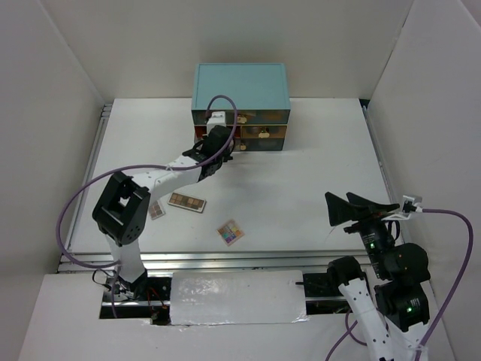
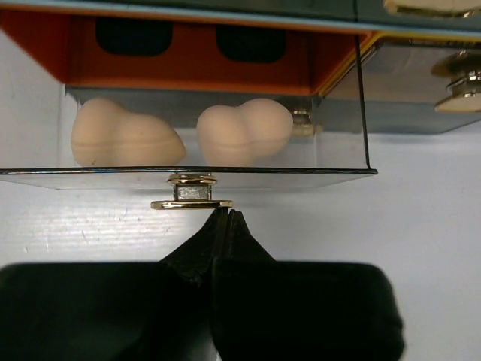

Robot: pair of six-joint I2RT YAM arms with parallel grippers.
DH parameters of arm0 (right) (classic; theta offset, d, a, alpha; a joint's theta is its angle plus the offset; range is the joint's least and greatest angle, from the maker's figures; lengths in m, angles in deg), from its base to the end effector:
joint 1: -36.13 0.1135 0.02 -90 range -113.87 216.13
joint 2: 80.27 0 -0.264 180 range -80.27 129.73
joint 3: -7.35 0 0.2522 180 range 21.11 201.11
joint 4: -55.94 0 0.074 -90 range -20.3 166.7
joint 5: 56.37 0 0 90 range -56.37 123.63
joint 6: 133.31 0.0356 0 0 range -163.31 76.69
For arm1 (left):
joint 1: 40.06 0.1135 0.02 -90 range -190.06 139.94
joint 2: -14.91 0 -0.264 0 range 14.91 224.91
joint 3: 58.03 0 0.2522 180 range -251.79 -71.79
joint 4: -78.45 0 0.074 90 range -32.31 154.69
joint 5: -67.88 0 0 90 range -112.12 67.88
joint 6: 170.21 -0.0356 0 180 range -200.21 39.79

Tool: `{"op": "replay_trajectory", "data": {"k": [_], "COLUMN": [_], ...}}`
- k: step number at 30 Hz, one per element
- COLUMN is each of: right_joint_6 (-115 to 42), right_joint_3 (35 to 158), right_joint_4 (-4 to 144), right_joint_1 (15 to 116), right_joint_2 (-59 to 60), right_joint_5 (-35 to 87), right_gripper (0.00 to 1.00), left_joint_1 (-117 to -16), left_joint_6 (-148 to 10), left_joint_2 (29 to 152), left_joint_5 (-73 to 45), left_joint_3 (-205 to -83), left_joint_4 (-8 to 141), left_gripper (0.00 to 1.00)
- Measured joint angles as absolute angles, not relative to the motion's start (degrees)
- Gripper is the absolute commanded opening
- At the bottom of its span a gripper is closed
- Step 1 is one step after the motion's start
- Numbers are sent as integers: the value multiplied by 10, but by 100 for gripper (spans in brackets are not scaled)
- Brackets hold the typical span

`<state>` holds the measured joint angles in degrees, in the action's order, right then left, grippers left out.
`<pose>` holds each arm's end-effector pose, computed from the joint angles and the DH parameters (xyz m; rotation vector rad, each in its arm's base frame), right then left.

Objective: Organize the makeup

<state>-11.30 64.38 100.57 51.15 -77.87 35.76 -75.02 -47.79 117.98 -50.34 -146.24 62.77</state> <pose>0.0101 0.0013 0.3492 0.2422 1.4074 0.6545 0.3491 -0.2236 0.2524 -0.2453 2.0272 -0.2175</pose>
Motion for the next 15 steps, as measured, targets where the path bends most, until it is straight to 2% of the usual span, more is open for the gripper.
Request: {"op": "replay_trajectory", "data": {"k": [15], "right_joint_6": [-104], "right_joint_3": [584], "right_joint_4": [944], "right_joint_1": [512], "right_joint_2": [-748], "right_joint_5": [341], "right_gripper": [100], "left_joint_1": [-715], "left_joint_6": [-530], "left_joint_2": [1314], "left_joint_5": [-483], "left_joint_3": [-1594], "left_joint_4": [665], "left_gripper": [0]}}
